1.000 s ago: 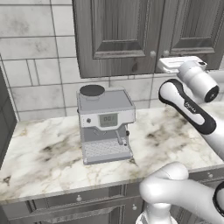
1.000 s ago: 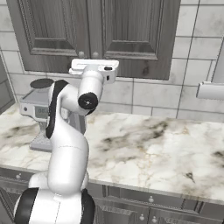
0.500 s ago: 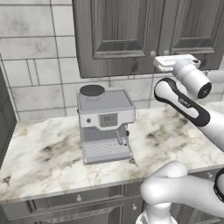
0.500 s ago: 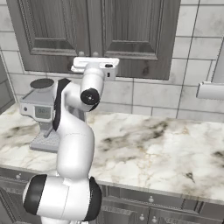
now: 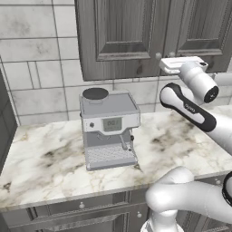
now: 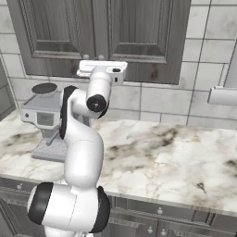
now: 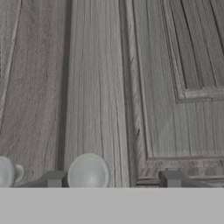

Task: Get the candle and the liquor from the cabinet and move them to the dining counter.

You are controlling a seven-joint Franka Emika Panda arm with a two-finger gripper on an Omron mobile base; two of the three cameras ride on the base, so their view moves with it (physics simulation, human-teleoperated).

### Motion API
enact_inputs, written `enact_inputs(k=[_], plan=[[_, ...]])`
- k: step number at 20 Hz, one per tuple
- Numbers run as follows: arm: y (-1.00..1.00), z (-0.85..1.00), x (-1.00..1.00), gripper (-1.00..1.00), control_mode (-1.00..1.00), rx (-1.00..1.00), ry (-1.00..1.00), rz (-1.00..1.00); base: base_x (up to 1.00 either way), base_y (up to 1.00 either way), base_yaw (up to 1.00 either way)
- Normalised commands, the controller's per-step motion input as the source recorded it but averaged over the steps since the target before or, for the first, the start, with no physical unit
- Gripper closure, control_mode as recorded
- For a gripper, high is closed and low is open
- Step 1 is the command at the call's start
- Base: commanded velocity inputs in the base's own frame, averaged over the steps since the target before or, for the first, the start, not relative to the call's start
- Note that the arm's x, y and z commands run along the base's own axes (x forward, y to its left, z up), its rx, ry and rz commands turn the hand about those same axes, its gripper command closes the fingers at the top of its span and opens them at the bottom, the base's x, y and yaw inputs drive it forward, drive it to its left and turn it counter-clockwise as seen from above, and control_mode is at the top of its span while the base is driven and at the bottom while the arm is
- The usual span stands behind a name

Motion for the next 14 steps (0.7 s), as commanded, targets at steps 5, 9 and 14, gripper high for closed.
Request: enact_inputs(k=[5,9,14], plan=[[0.0,0.09,0.01,1.0,-1.0,0.0,0.0,0.0,0.0,0.0,0.0],[0.03,0.27,0.0,1.0,-1.0,-0.04,0.0,0.0,0.0,0.0,0.0],[0.06,0.36,0.0,1.0,-1.0,-0.08,0.0,0.0,0.0,0.0,0.0]])
